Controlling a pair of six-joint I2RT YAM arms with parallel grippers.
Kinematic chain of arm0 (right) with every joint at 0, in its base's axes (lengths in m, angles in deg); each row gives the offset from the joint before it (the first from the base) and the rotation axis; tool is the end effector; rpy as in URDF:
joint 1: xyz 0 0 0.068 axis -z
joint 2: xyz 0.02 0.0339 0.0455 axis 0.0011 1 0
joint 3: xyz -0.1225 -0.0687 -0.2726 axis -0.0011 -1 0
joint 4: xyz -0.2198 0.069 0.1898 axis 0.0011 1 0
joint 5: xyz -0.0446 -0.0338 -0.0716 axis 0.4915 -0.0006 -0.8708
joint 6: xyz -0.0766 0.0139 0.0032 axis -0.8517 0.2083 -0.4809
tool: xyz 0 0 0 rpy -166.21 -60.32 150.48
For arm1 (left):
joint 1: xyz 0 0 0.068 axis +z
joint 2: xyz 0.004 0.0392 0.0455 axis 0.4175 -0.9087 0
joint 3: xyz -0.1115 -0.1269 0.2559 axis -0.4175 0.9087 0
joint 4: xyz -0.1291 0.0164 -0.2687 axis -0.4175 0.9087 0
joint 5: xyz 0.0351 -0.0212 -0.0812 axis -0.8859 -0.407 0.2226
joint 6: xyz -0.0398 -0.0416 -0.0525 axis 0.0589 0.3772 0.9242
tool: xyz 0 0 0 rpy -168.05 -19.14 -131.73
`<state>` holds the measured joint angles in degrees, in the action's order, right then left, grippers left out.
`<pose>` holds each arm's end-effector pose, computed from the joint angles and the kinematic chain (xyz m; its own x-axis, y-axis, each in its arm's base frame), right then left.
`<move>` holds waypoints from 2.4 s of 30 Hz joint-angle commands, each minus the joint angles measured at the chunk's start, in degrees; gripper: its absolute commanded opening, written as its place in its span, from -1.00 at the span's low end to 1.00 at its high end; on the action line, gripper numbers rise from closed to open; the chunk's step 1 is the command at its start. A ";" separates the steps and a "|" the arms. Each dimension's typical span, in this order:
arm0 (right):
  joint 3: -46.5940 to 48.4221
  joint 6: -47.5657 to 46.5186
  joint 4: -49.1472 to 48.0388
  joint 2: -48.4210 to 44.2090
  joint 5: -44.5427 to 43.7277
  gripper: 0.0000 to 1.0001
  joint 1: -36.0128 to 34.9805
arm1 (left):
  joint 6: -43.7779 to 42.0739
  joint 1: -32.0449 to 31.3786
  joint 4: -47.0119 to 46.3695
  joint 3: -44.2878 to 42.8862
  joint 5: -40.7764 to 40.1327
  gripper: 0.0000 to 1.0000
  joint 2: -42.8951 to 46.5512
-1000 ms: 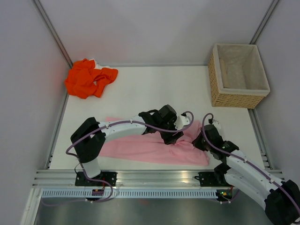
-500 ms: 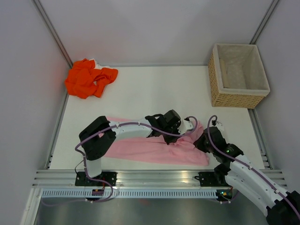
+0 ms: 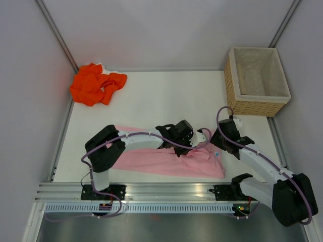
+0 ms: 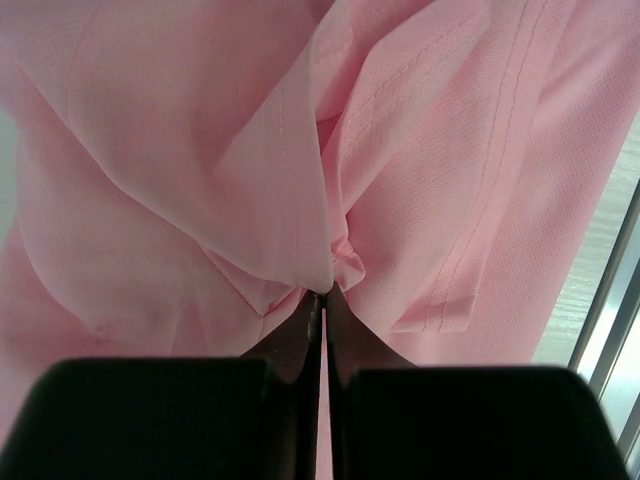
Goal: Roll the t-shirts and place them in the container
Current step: Fold the tshirt
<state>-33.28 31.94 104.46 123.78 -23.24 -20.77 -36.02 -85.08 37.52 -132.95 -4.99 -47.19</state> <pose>0.2137 0.0669 0.1678 -0.6789 0.5020 -0.5358 0.3721 0.8643 0.3383 0.2053 -0.3929 0.1575 -0.1955 0.7706 -0.6066 0.9779 0.1999 -0.0612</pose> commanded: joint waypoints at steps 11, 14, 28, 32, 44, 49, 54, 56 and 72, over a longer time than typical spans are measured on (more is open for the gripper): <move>0.58 -2.84 -12.97 10.51 6.00 -0.55 3.22 | -1.81 -0.16 -0.91 -0.70 -0.03 -0.95 0.99; 0.75 -3.72 -11.31 8.94 3.63 -1.00 3.39 | -2.16 -0.24 -0.83 -0.70 -0.38 -0.95 0.99; 5.41 -7.58 -7.17 8.93 0.72 -0.99 5.94 | -8.05 -0.16 -1.00 1.68 -2.40 -0.95 0.99; 5.24 -8.73 -7.25 12.00 0.46 -0.96 6.38 | -8.32 -0.15 -0.91 1.41 -2.40 -0.95 0.64; 7.35 -10.76 0.47 4.55 6.07 -0.09 8.05 | -8.85 -0.24 -0.91 0.80 -2.05 -0.93 0.37; 1.73 -8.39 5.57 -7.03 13.44 -0.11 7.09 | -8.41 -0.24 -0.91 0.62 -1.61 -0.92 0.72; -5.91 -3.03 4.97 -11.98 22.07 -0.14 6.12 | -8.32 -0.24 -0.91 0.80 -1.61 -0.92 0.99; -7.24 -2.67 3.91 -12.69 23.57 -0.10 6.03 | -8.32 -0.24 -0.83 0.62 -1.78 -0.91 0.99; -9.62 -3.11 9.95 -14.43 17.17 -0.99 5.33 | -9.11 -0.24 -0.47 1.23 -3.45 -0.92 1.78</move>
<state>-43.11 28.55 109.75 112.15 -1.55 -15.24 -43.15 -85.08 37.52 -131.50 -7.92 -47.21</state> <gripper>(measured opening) 0.010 0.044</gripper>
